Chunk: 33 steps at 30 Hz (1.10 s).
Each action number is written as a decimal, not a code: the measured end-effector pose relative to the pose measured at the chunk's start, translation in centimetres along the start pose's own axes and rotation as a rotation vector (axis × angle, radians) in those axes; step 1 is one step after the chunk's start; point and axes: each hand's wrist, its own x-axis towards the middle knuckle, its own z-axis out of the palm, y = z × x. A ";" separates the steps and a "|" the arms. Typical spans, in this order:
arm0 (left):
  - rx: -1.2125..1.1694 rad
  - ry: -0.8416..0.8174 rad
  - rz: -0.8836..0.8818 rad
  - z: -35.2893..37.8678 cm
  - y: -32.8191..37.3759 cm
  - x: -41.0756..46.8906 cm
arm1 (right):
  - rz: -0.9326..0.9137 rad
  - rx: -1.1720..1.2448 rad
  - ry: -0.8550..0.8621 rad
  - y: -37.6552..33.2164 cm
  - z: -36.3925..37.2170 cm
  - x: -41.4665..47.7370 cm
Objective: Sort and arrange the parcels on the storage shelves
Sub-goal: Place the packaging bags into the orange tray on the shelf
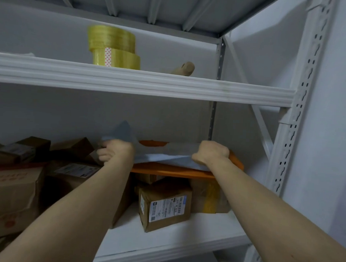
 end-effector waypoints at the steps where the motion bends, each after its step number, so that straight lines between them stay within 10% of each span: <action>1: 0.048 0.061 0.047 -0.1 0.0 -0.2 | -0.014 0.024 0.003 0.1 0.0 -0.2; 4: 0.195 0.180 0.218 -0.1 0.2 -1.3 | -0.031 0.161 0.024 0.1 0.2 -0.3; 10: 0.789 -0.237 0.383 1.3 -0.8 -0.5 | -0.130 0.232 -0.125 0.1 1.9 0.5; 18: 0.948 -0.477 0.438 3.7 -2.8 -0.8 | -0.121 0.324 -0.415 0.9 3.6 0.0; 33: 1.192 -0.685 0.578 5.9 -2.4 0.2 | -0.048 0.142 -0.275 1.2 4.0 2.6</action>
